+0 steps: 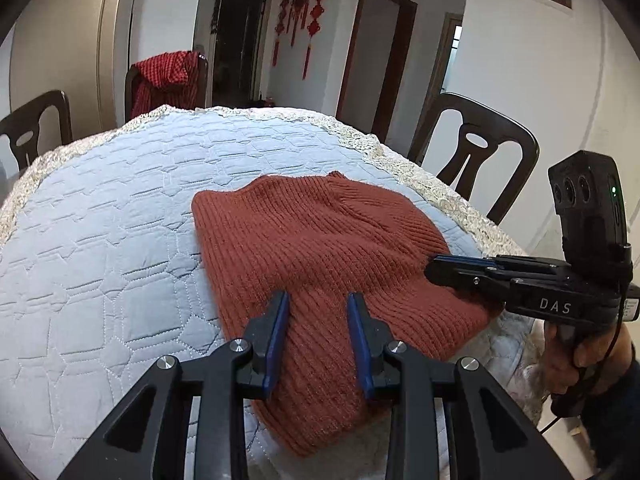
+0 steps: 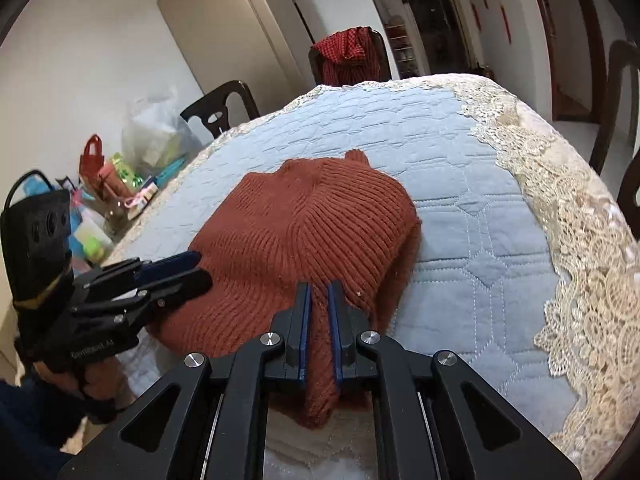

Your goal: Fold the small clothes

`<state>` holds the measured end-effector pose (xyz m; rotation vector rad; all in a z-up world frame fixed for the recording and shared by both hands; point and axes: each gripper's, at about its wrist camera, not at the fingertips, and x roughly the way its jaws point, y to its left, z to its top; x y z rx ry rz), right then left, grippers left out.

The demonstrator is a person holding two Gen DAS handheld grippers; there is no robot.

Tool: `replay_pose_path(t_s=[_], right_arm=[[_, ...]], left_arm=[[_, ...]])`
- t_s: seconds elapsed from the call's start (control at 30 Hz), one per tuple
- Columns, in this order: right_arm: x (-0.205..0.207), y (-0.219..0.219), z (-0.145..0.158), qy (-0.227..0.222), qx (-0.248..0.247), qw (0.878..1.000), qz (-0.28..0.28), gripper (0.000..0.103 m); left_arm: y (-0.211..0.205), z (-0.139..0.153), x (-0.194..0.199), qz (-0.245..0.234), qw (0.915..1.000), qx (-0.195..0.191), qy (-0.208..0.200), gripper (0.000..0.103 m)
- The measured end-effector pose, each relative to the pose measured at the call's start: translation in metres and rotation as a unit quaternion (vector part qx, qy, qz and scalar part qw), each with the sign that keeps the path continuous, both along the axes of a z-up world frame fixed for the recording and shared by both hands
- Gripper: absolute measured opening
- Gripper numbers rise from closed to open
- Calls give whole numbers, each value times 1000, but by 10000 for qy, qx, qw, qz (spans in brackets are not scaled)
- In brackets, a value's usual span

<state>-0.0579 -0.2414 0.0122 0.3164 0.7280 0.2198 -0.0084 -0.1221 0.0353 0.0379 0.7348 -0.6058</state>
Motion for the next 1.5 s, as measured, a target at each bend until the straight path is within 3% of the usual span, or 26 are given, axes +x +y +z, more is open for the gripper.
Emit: replay_pose_path(t_s=[0.23, 0.37, 0.5, 0.6, 0.73, 0.83, 0.97, 1.17, 1.5], right_arm=[[19, -6, 25, -164, -26, 9997, -195, 9], [41, -14, 7, 131, -57, 9987, -480, 9], [41, -26, -3, 135, 323, 9982, -496, 9], [40, -25, 1, 157, 271, 9984, -481, 10], [25, -12, 19, -81, 21, 9997, -240, 12], [2, -1, 28, -275, -137, 9995, 100, 12], [-18, 7, 27, -275, -226, 9985, 407, 12], [-26, 18, 4, 1, -826, 9949, 581, 12], [-30, 13, 12, -151, -540, 9978, 352, 12]], left_arm=[[-5, 16, 29, 181, 9997, -92, -125, 33], [-11, -9, 42, 303, 9994, 125, 142, 33], [-7, -9, 40, 311, 9994, -1, 160, 33], [-5, -3, 40, 302, 9994, -18, 165, 33], [7, 10, 25, 275, 9996, -118, 6, 33], [15, 13, 10, 157, 9996, -229, 104, 33], [18, 14, -8, 37, 9994, -264, 207, 33], [14, -1, -21, 33, 9996, -135, 227, 33], [12, 7, -20, 248, 9996, -44, 145, 35]])
